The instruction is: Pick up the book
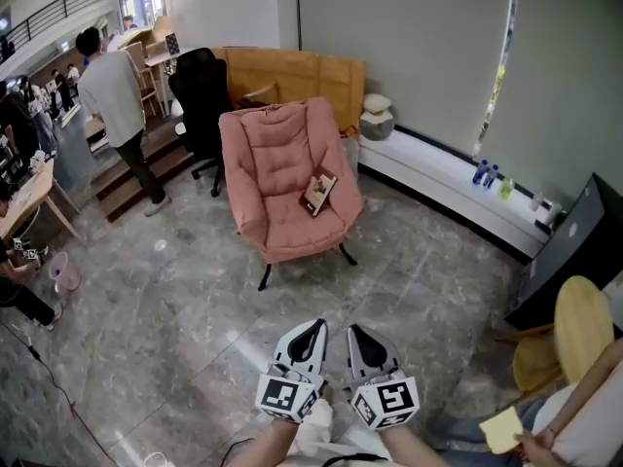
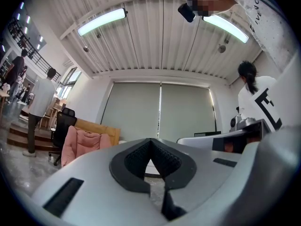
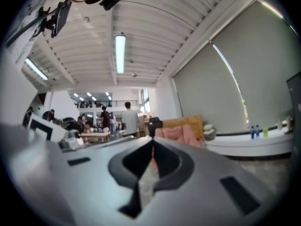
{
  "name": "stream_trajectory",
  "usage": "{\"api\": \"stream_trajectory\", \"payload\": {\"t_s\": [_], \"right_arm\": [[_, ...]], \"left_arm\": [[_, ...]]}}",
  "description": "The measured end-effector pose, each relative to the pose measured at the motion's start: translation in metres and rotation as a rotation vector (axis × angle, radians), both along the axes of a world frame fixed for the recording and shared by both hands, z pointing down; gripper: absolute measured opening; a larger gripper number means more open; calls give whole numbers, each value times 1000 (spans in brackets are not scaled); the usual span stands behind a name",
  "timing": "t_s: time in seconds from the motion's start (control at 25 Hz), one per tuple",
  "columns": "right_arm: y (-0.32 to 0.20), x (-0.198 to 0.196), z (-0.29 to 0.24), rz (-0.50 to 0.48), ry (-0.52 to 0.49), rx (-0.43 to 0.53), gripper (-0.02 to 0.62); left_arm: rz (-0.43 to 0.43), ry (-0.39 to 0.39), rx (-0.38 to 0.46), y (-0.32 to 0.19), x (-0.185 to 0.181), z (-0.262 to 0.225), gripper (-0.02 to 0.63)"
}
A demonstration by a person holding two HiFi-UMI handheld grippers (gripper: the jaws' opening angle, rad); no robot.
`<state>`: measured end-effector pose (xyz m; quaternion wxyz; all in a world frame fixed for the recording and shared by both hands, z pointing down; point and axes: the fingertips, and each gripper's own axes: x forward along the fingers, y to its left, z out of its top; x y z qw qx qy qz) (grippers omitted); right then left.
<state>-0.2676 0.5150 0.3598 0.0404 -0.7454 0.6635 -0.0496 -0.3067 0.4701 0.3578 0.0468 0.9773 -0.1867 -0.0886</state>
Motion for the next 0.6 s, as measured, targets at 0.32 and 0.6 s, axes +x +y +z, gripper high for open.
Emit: {"api": "stream_trajectory", "payload": {"t_s": [0.32,0.6], "right_arm": [[-55,59,2,47,-23,-6,14],[-100,100,10,78,-34,-16,14]], "left_arm": [[37,-10,5,-57,62,-2,21],[79,-16,3,-102,106,4,21]]}}
